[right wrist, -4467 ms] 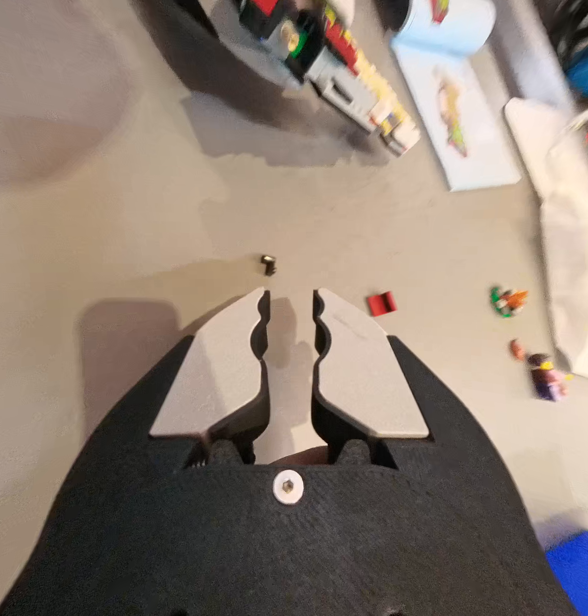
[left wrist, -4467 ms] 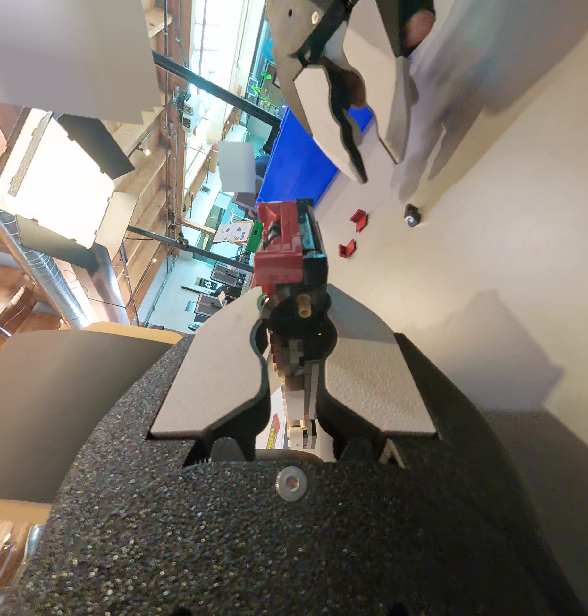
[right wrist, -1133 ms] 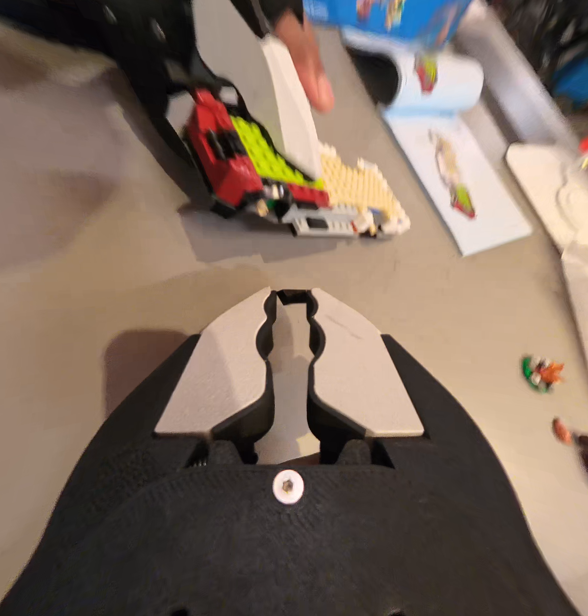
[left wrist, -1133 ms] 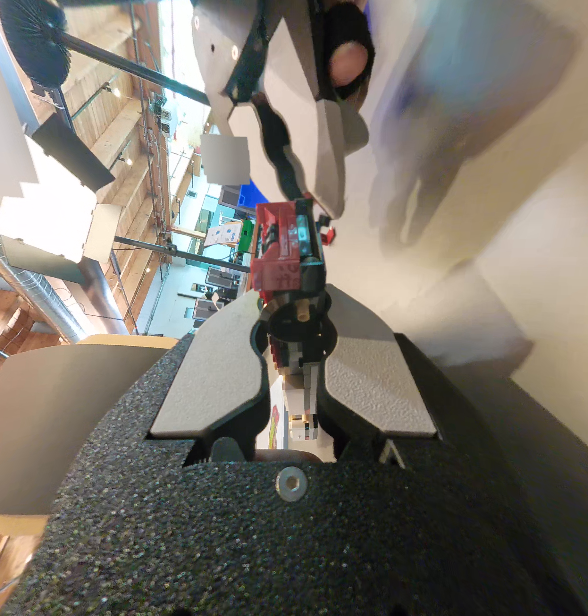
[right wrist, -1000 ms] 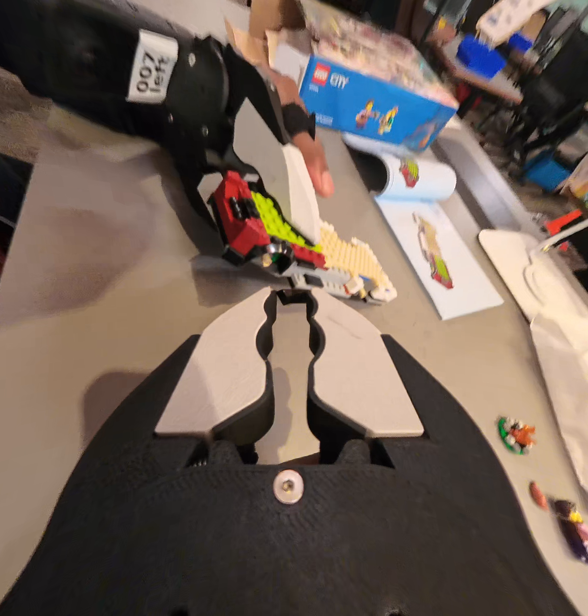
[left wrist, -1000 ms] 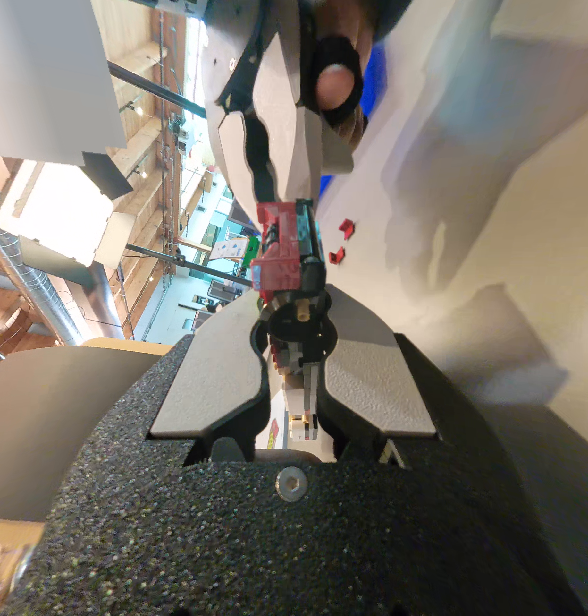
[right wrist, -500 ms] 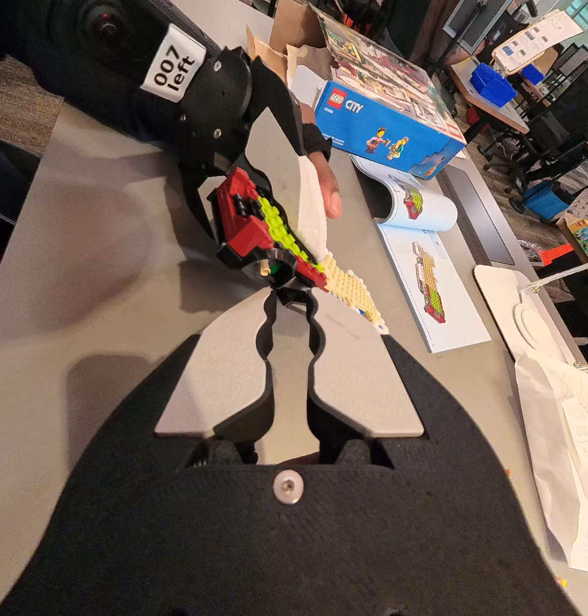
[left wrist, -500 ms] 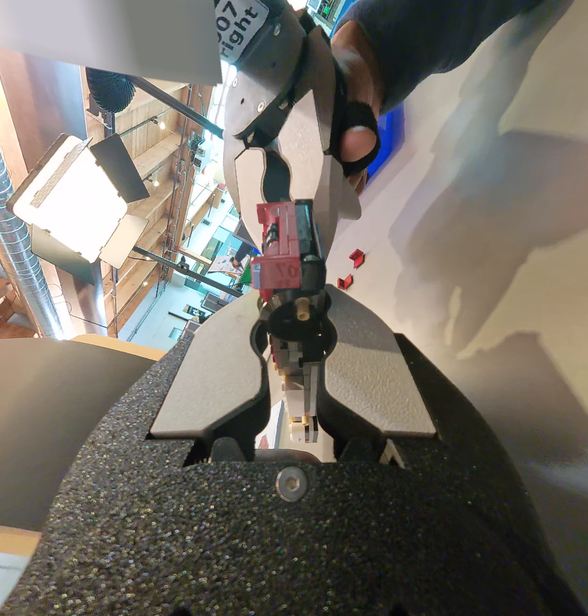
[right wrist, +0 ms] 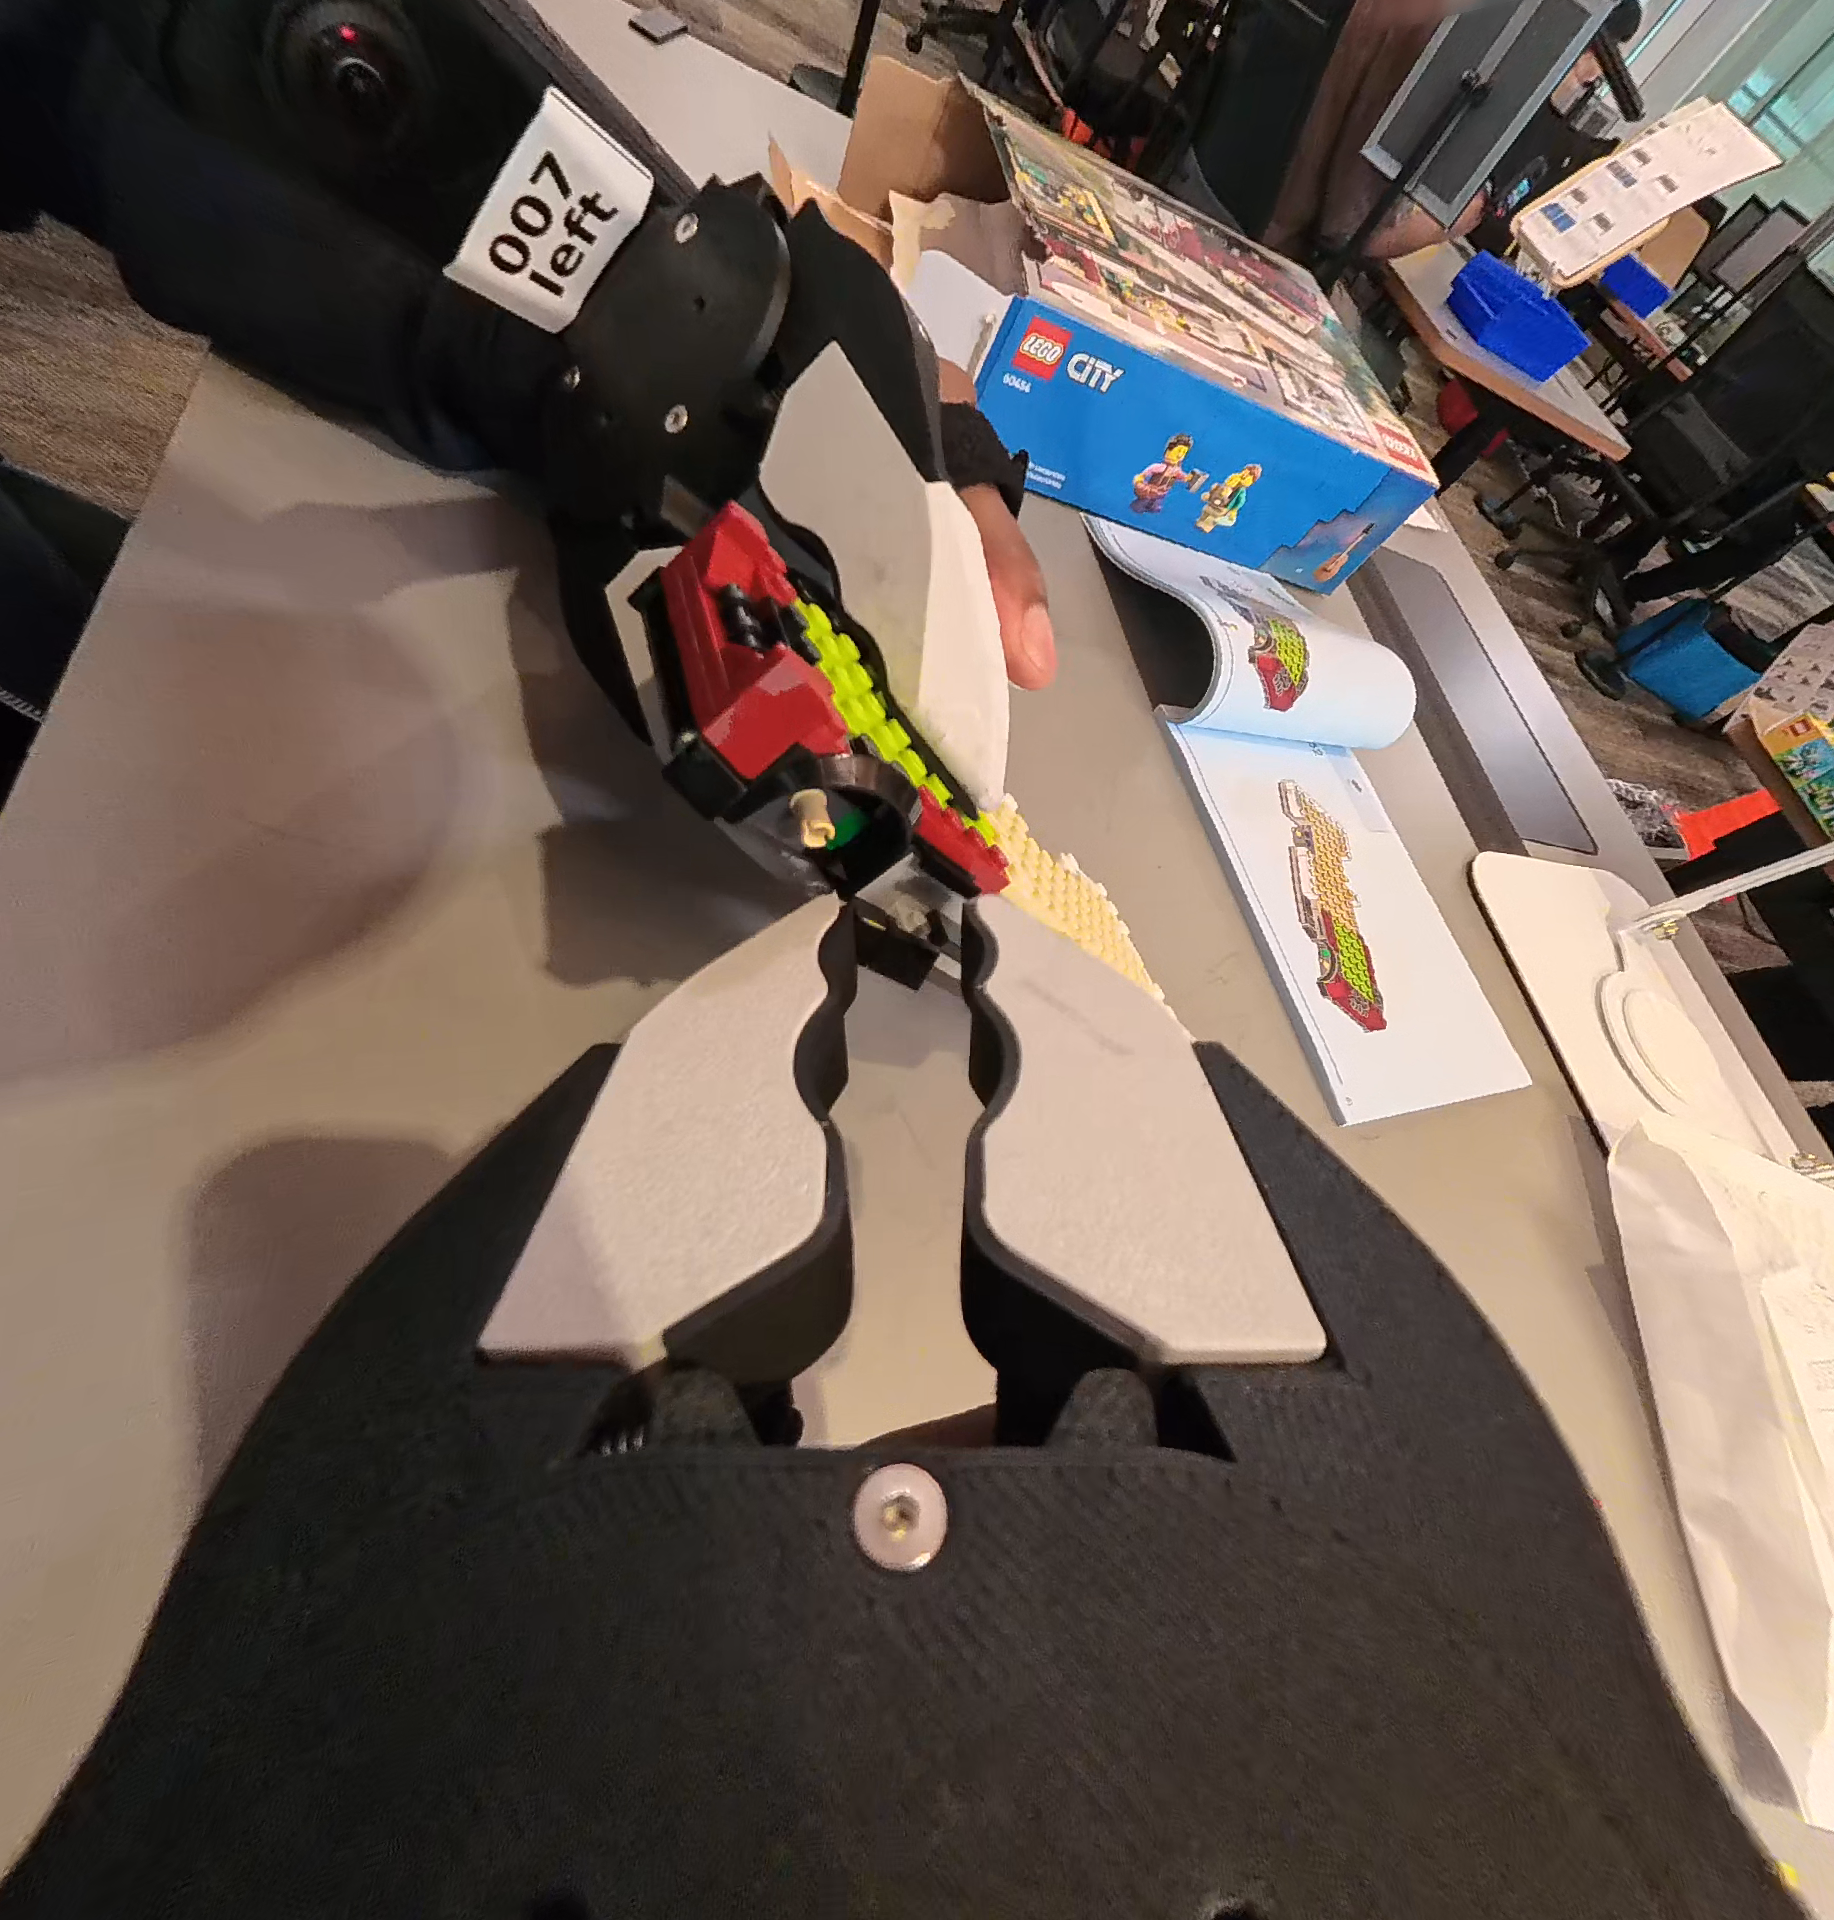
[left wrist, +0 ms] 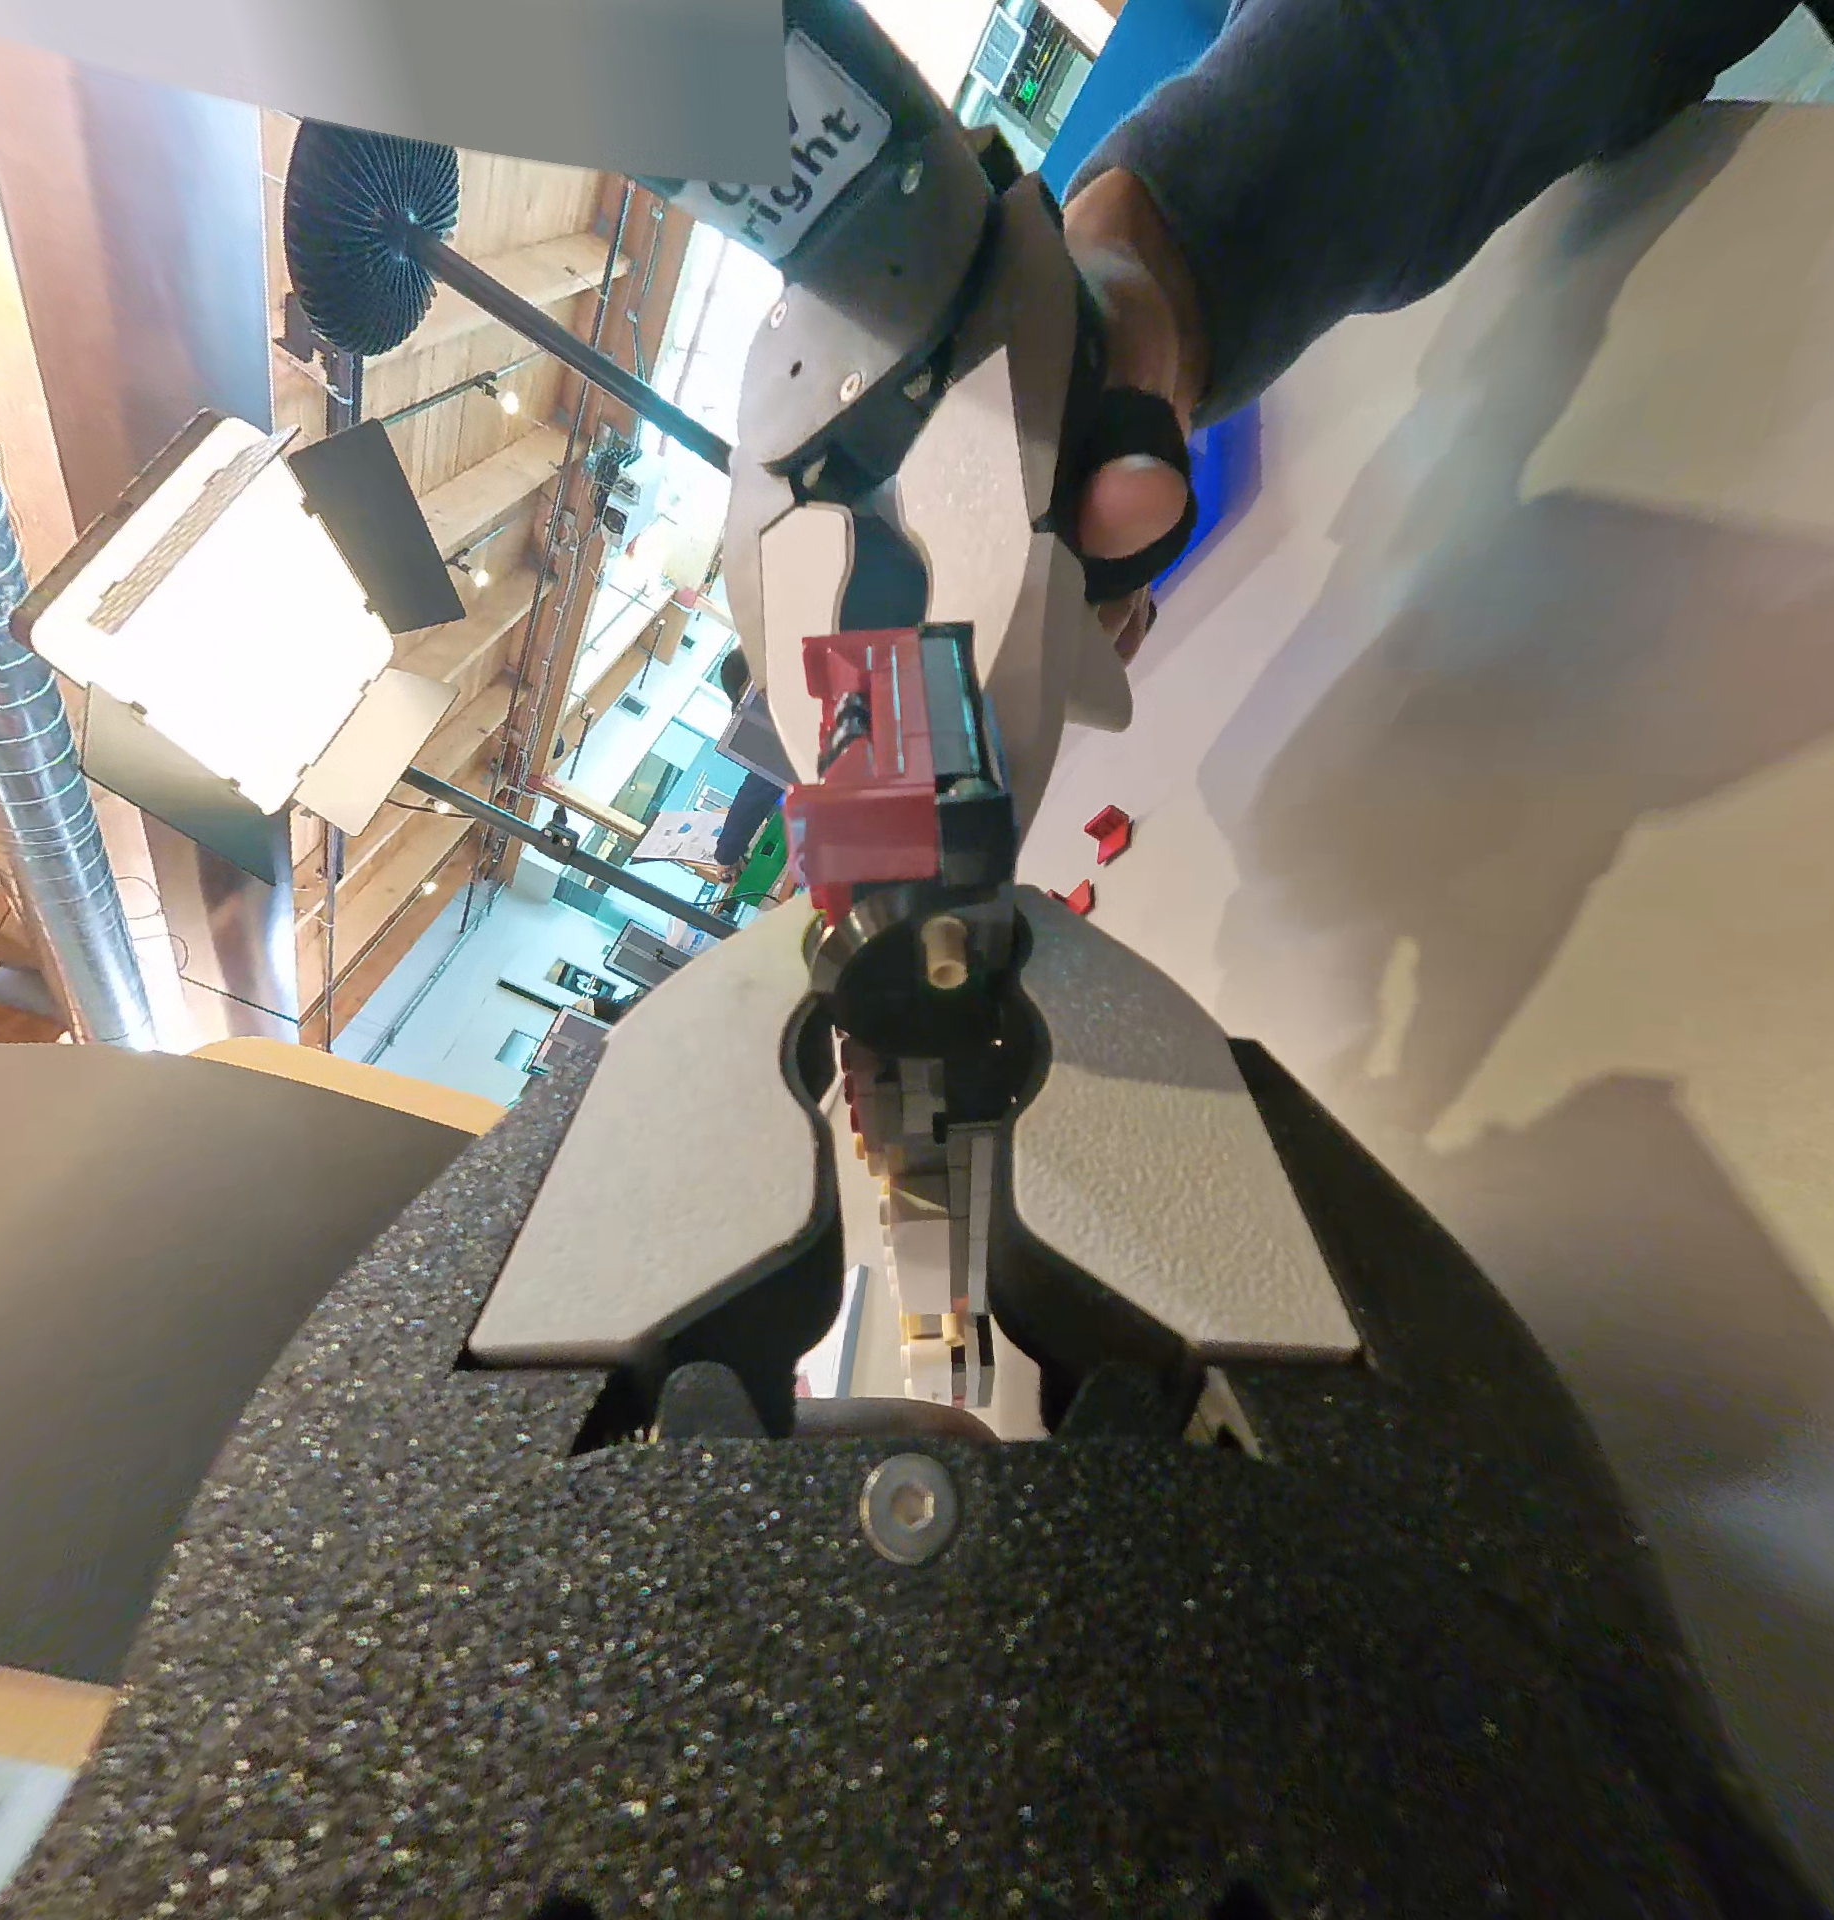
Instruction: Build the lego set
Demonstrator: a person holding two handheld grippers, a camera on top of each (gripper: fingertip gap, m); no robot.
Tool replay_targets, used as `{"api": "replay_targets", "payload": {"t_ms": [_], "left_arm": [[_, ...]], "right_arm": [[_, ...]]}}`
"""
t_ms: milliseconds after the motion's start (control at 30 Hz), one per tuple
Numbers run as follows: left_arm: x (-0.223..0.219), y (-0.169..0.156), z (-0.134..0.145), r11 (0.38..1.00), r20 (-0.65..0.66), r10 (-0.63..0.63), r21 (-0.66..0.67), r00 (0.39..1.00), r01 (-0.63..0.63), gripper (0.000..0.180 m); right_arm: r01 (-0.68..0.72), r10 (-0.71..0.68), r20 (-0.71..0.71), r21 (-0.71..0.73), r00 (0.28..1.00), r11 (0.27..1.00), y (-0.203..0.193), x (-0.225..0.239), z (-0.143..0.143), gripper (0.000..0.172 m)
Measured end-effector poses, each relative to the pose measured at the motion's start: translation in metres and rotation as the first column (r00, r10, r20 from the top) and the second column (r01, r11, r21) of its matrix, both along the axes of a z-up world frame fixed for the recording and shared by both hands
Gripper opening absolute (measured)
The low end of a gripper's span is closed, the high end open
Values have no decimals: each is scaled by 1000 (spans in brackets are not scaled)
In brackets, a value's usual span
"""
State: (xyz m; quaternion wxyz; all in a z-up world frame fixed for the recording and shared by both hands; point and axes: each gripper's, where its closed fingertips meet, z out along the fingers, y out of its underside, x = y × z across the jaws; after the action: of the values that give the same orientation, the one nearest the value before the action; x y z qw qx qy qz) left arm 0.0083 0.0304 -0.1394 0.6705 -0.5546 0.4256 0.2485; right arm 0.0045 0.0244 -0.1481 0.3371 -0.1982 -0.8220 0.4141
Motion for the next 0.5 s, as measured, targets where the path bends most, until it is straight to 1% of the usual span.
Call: {"api": "replay_targets", "payload": {"t_ms": [167,400,500], "left_arm": [[2,-1,-2,1000,0,-12,-5,1000,12,28],[5,-2,-3,999,3,-33,-13,999,33,28],[5,1,-7,999,-12,-28,-30,1000,28,28]], "right_arm": [[-26,26,-3,-10,1000,1000,-1,1,0,17],[-85,85,2,28,996,996,-3,6,2,19],[-90,90,15,56,996,994,1,8,-2,22]]}}
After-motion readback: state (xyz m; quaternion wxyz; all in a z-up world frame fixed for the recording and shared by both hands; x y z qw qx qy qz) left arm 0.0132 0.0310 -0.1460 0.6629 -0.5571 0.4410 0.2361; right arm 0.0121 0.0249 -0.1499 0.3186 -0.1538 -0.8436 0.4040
